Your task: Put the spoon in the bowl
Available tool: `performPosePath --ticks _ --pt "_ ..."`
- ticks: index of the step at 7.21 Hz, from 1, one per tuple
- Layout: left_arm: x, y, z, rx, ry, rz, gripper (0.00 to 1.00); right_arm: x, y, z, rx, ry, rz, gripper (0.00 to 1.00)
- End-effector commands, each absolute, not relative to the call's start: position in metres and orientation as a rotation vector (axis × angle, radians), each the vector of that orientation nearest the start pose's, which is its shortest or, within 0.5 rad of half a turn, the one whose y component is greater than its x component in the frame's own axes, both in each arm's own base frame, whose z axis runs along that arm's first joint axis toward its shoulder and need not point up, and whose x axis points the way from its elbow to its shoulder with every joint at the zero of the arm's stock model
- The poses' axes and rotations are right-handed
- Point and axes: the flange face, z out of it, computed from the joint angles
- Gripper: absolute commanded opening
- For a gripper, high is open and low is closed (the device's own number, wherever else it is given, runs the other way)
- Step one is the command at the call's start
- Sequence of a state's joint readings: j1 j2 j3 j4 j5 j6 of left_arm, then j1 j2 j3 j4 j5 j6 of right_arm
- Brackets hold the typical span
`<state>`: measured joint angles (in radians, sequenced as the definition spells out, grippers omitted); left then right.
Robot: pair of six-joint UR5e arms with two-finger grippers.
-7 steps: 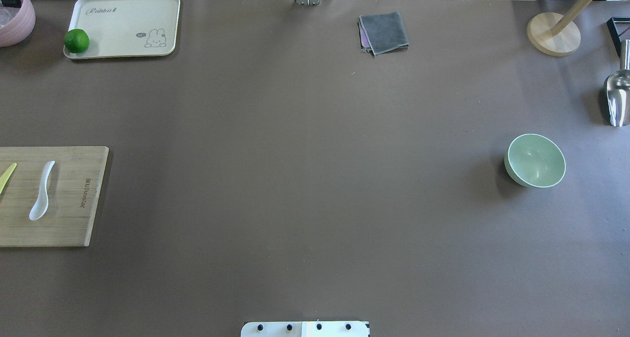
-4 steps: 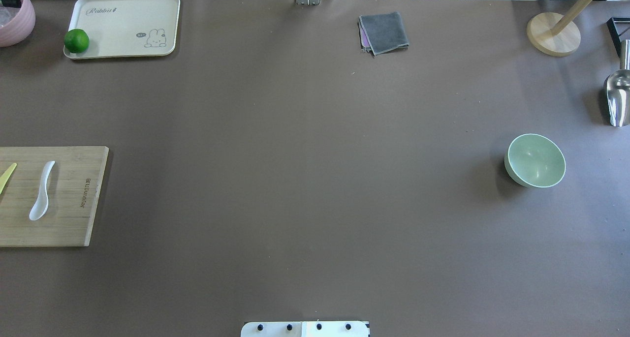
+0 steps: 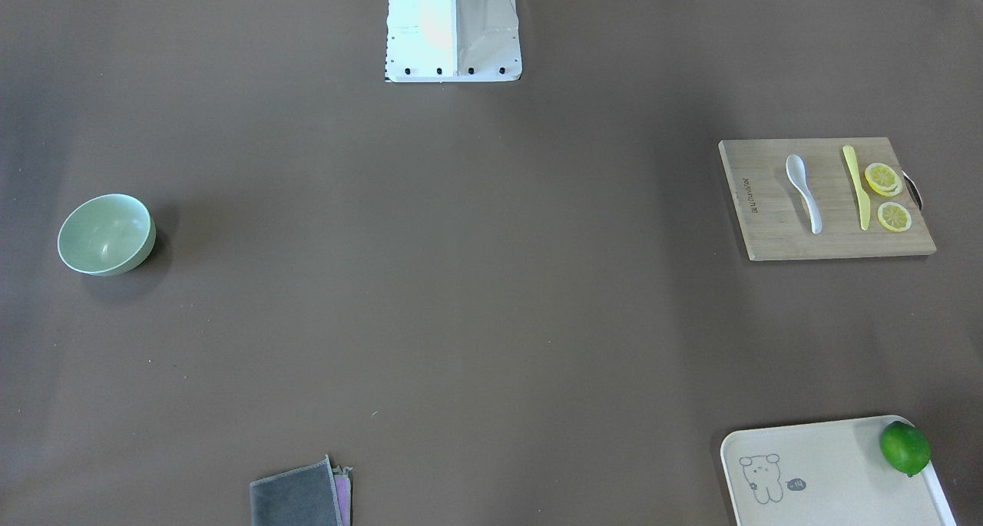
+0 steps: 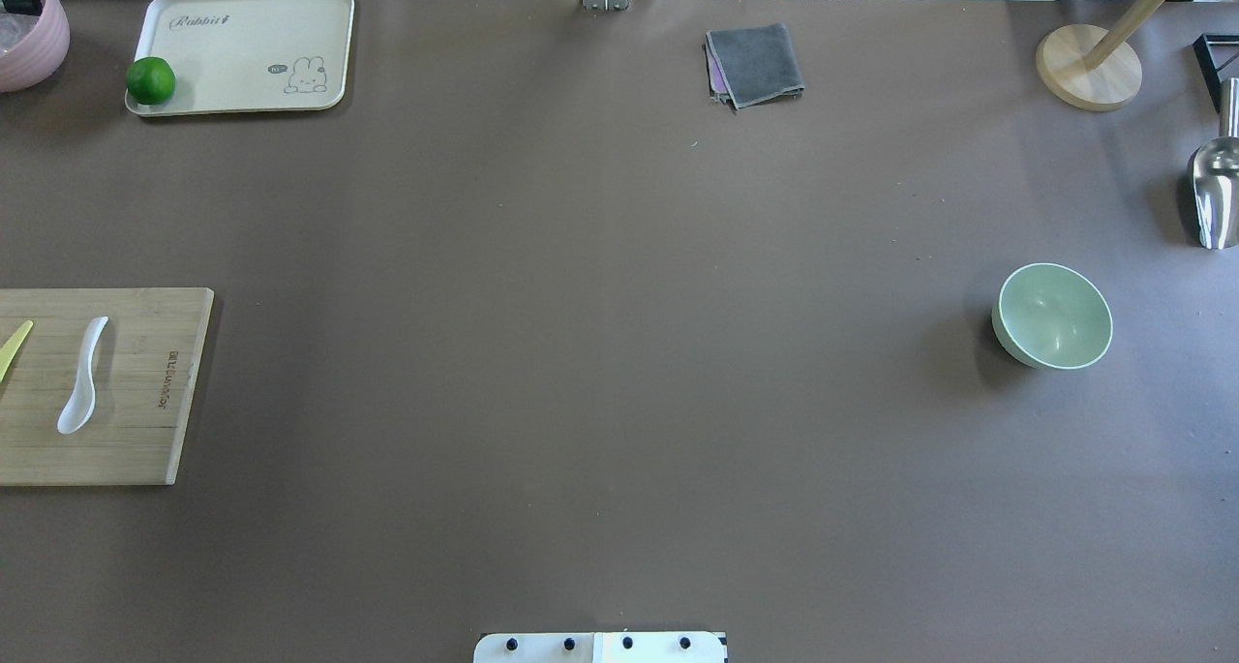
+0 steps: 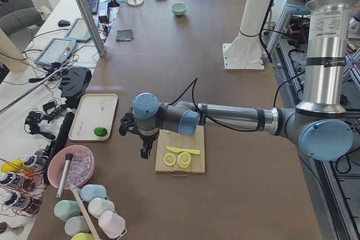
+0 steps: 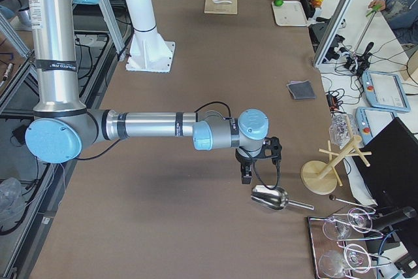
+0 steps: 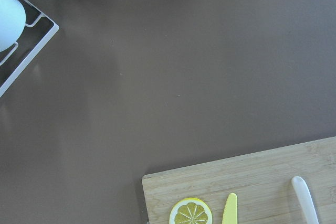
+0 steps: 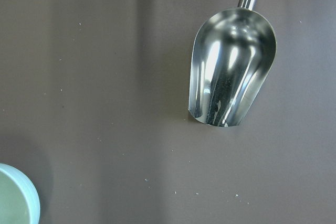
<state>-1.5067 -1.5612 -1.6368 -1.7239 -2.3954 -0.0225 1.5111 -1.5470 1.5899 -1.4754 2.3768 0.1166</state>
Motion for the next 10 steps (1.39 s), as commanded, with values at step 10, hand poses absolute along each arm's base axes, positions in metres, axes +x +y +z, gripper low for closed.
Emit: performPosePath --ticks 10 --pt "-0.028 -0.501 0.613 0.152 0.830 0.111 0.98 0.005 -0.512 0.616 0.141 -0.842 -0.094 1.00"
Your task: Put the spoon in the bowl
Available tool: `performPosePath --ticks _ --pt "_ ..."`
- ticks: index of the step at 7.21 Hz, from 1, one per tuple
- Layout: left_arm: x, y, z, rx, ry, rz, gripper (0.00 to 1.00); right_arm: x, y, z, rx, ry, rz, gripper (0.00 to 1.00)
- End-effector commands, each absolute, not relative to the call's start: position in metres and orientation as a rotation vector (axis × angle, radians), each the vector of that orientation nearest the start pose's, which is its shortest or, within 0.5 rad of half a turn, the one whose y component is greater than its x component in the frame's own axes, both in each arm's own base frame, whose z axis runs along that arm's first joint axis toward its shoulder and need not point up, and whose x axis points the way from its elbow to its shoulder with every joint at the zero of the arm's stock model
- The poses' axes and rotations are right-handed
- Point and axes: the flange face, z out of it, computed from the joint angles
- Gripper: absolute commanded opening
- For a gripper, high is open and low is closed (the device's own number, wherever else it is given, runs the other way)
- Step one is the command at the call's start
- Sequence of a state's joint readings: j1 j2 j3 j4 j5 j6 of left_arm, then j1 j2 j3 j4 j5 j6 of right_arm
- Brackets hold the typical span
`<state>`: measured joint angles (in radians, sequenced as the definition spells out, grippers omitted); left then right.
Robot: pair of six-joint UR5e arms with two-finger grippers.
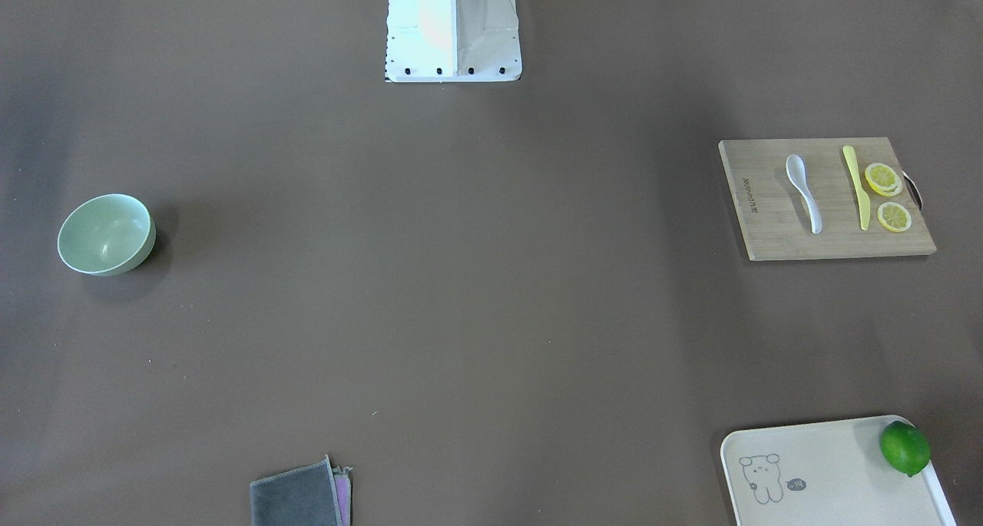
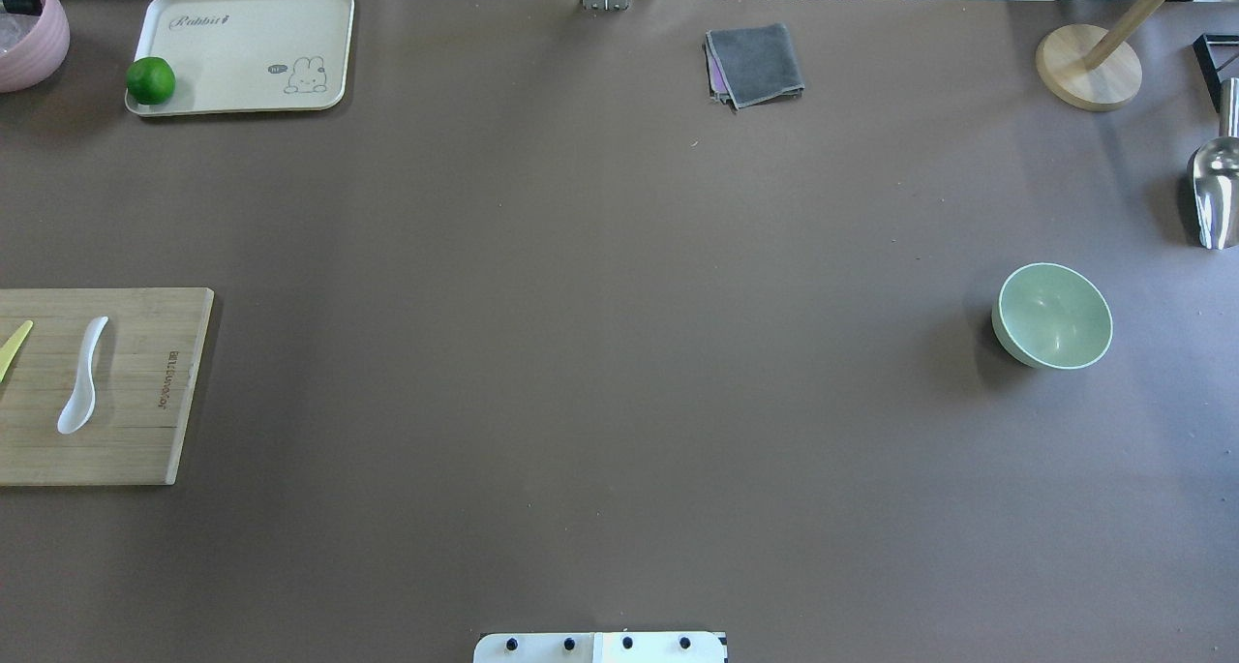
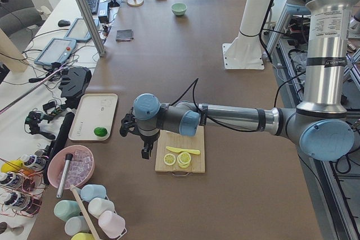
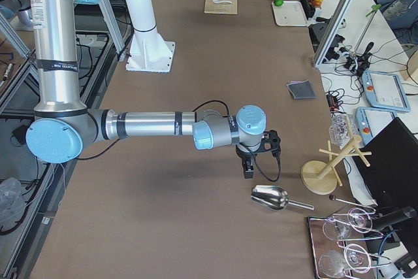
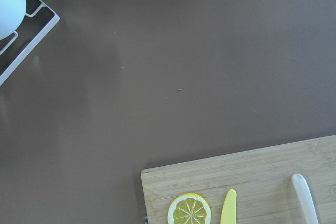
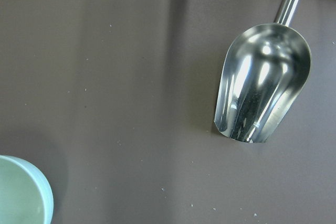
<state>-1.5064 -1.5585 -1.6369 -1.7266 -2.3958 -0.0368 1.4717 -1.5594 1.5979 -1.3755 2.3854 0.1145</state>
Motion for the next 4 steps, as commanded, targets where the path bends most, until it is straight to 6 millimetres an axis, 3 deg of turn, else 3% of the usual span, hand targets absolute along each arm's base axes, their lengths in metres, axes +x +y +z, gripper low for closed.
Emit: performPosePath --ticks 1,4 --pt "-0.028 -0.501 0.613 0.151 0.831 0.109 0.98 0.001 -0.512 0.616 0.138 -0.841 -0.101 1.00" --pt "-0.024 -0.502 0.612 0.152 0.834 0.117 0.98 -0.044 -0.517 0.602 0.069 -0.858 -0.038 1.00"
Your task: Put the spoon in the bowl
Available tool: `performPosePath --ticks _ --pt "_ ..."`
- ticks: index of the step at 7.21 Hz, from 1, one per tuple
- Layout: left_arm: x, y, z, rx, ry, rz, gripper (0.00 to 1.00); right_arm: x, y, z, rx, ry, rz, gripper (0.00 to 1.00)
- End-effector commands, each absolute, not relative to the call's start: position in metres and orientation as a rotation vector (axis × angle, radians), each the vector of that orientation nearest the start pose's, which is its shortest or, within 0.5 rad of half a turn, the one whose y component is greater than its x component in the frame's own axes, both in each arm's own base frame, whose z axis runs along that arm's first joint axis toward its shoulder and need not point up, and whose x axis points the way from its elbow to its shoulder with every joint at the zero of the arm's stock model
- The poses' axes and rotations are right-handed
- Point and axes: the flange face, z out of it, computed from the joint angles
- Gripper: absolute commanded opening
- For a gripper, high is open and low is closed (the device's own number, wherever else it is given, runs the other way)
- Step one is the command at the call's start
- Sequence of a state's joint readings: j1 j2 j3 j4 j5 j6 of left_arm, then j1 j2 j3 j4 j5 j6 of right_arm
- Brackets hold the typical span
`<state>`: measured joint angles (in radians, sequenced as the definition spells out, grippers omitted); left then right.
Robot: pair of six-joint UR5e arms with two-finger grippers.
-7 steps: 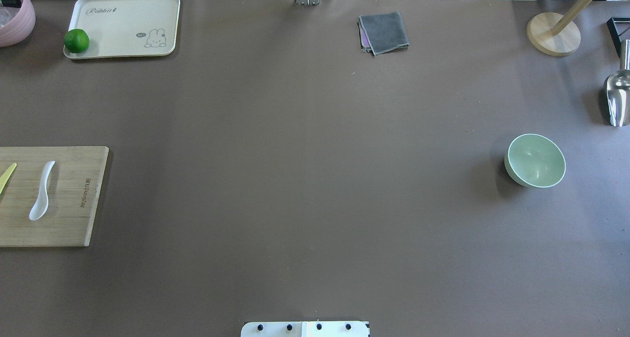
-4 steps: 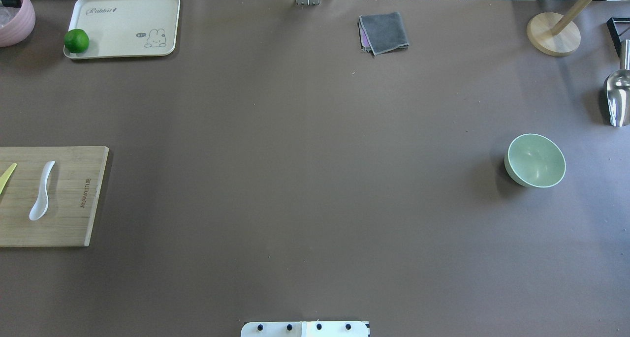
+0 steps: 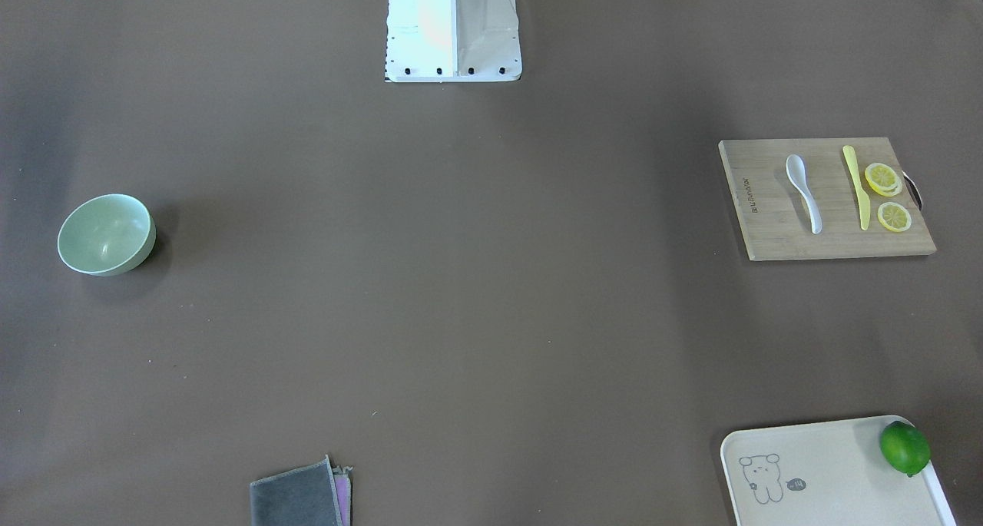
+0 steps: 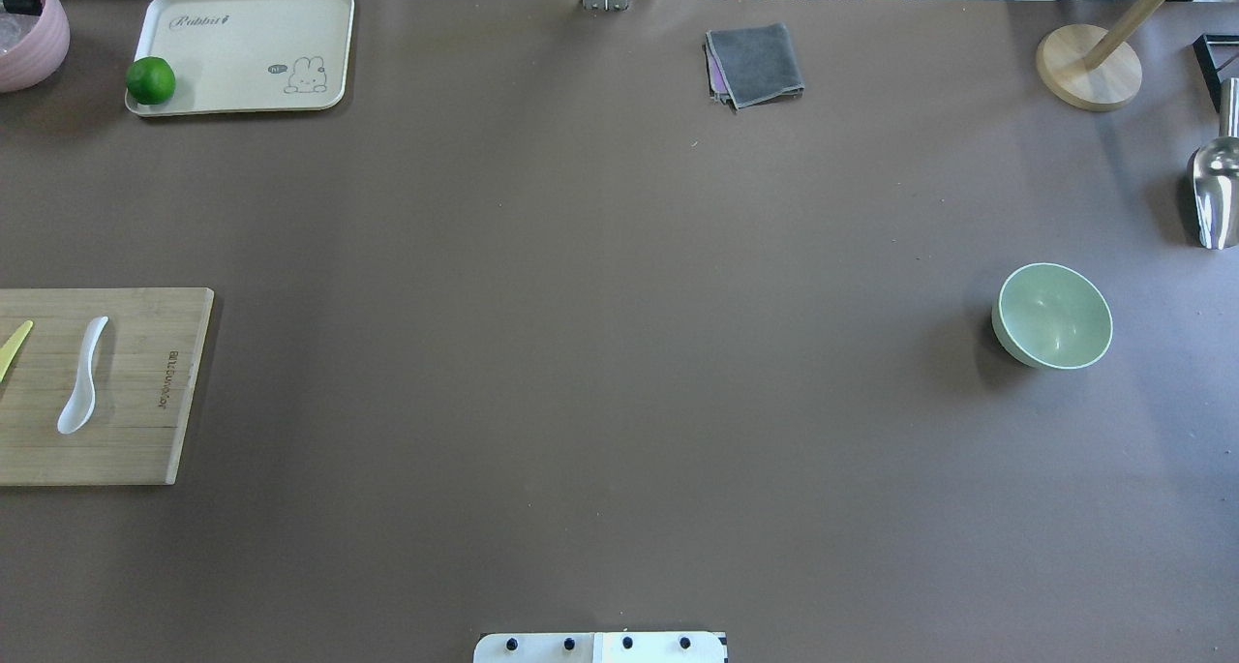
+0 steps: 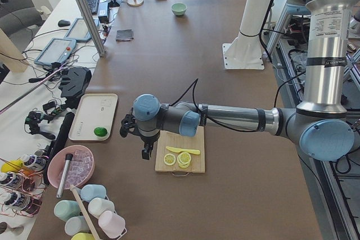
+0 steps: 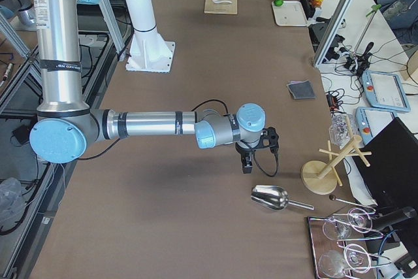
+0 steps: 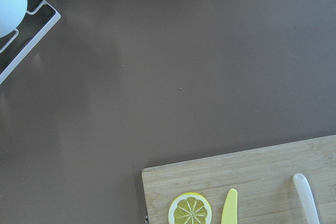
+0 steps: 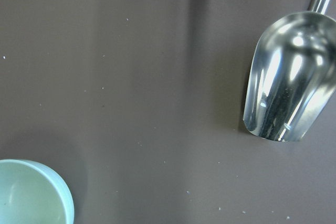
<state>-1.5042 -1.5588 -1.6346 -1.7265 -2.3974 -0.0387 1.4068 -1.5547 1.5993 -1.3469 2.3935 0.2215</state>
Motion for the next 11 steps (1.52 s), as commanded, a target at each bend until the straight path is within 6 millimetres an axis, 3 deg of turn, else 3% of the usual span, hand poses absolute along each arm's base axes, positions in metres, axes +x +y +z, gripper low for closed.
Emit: performPosePath --ticks 1,3,4,9,11 --pt "-0.006 -0.504 0.609 0.134 0.835 0.135 0.98 -0.064 -0.516 0.599 0.067 -0.870 -0.031 1.00" --pt "0.022 -0.509 0.602 0.136 0.847 0.106 0.98 -0.108 -0.510 0.593 0.057 -0.889 -0.013 1.00" --pt "0.052 -0.509 0.599 0.122 0.854 0.133 0.98 -0.121 -0.507 0.592 0.053 -0.885 -0.036 0.99" --pt "0.106 -0.505 0.589 0.121 0.838 0.114 0.98 -0.163 -0.495 0.601 0.012 -0.863 -0.106 0.97" --pt "0.124 -0.504 0.583 0.104 0.833 0.104 0.98 -0.175 -0.493 0.609 -0.011 -0.858 -0.121 0.89"
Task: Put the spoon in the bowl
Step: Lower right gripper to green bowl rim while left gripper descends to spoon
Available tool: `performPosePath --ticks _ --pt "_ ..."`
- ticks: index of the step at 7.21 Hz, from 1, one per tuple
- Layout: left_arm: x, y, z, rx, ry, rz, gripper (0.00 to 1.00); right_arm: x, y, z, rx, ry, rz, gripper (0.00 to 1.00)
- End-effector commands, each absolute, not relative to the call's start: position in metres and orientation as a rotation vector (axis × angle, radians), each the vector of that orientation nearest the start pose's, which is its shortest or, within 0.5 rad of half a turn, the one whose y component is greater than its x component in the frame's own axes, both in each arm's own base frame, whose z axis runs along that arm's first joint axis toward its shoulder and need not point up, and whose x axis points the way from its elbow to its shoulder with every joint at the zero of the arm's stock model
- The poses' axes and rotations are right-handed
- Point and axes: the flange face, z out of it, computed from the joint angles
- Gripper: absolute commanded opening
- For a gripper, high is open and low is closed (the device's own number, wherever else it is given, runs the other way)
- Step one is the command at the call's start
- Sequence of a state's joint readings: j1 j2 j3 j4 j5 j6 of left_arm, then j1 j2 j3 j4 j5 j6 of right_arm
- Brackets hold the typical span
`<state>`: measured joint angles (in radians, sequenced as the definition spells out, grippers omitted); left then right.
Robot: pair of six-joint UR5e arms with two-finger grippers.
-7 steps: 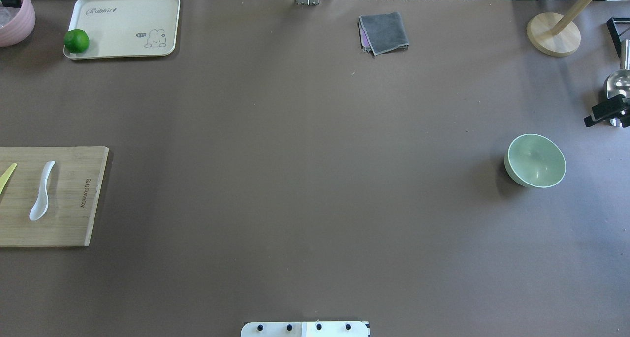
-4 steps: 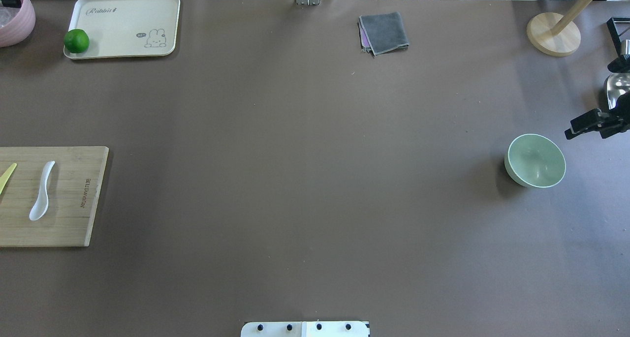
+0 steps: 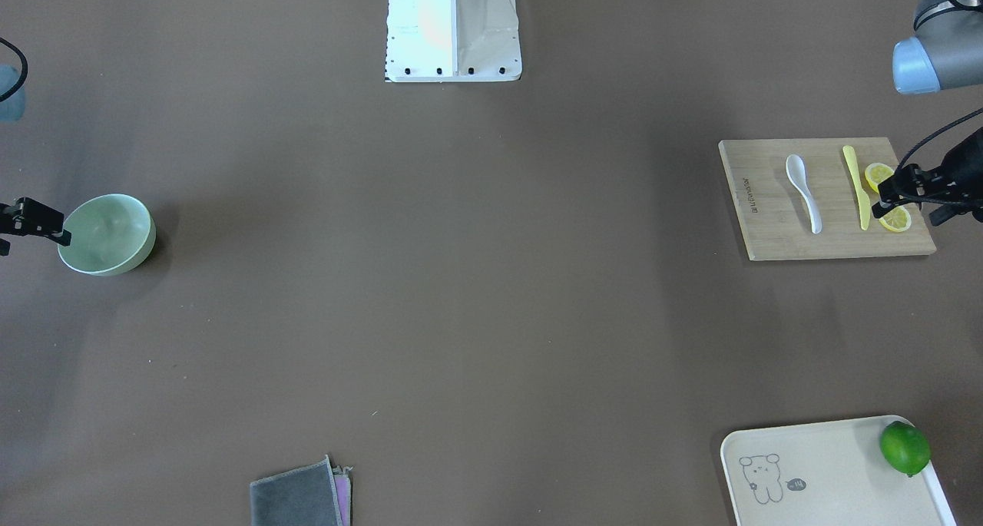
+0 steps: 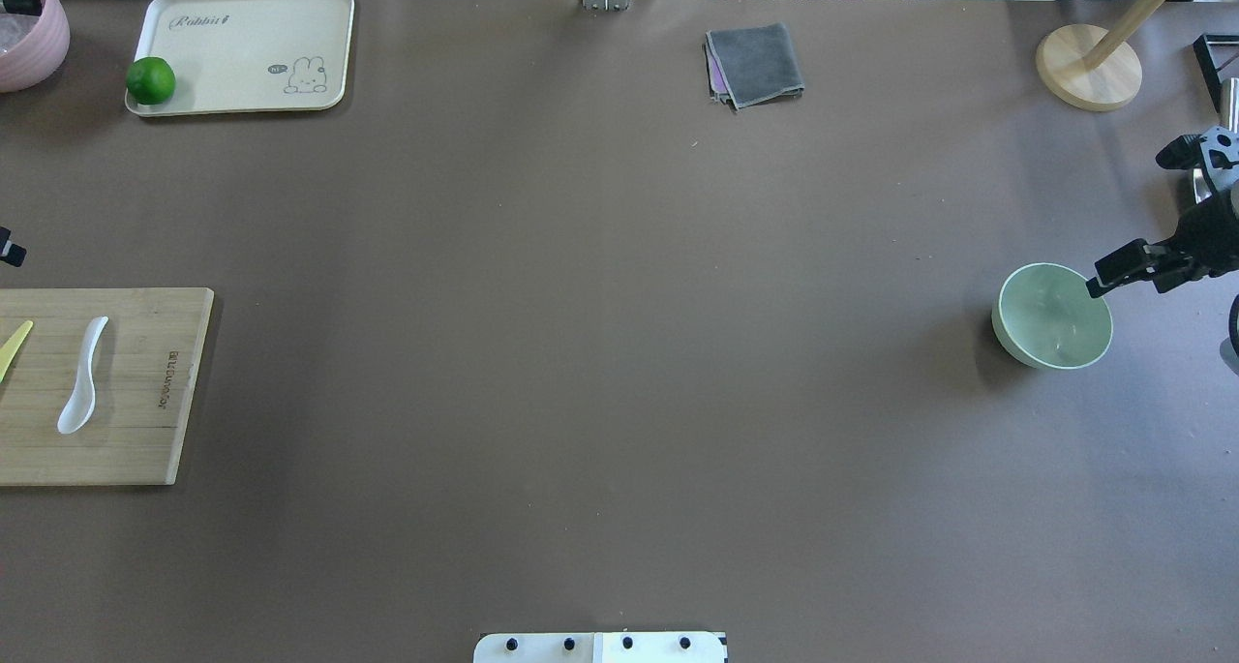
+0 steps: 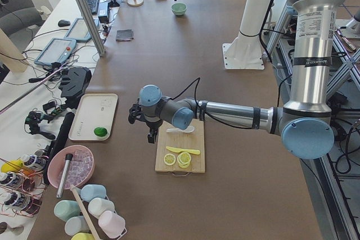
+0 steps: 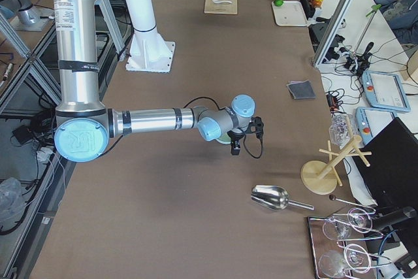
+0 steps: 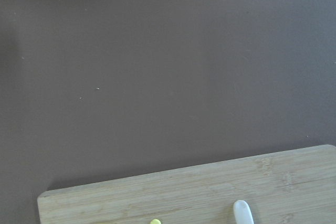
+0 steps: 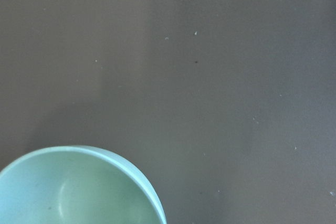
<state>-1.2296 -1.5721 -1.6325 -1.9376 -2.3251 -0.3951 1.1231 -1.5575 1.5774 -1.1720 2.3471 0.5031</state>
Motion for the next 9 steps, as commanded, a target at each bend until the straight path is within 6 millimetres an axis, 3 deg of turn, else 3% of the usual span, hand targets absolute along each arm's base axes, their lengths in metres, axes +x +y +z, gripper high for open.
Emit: performPosePath --ticks 1,2,3,5,7,9 --pt "0.133 -0.502 0.582 0.105 0.822 0.116 0.98 -0.178 -0.491 0.610 -0.017 -0.857 -0.126 0.85" --pt "0.137 -0.501 0.583 0.099 0.822 0.124 0.98 -0.179 -0.490 0.609 -0.018 -0.858 -0.128 0.62" --pt "0.145 -0.499 0.586 0.082 0.821 0.119 0.98 -0.179 -0.490 0.610 -0.019 -0.859 -0.130 0.06" --pt "0.184 -0.488 0.583 0.025 0.802 0.074 0.98 -0.185 -0.488 0.606 -0.023 -0.867 -0.140 0.00" --pt "0.200 -0.479 0.585 0.002 0.810 0.054 0.98 -0.194 -0.492 0.552 -0.006 -0.922 -0.092 0.00" --pt "0.209 -0.473 0.588 -0.016 0.809 0.063 0.93 -0.232 -0.494 0.497 -0.049 -0.992 -0.040 0.00"
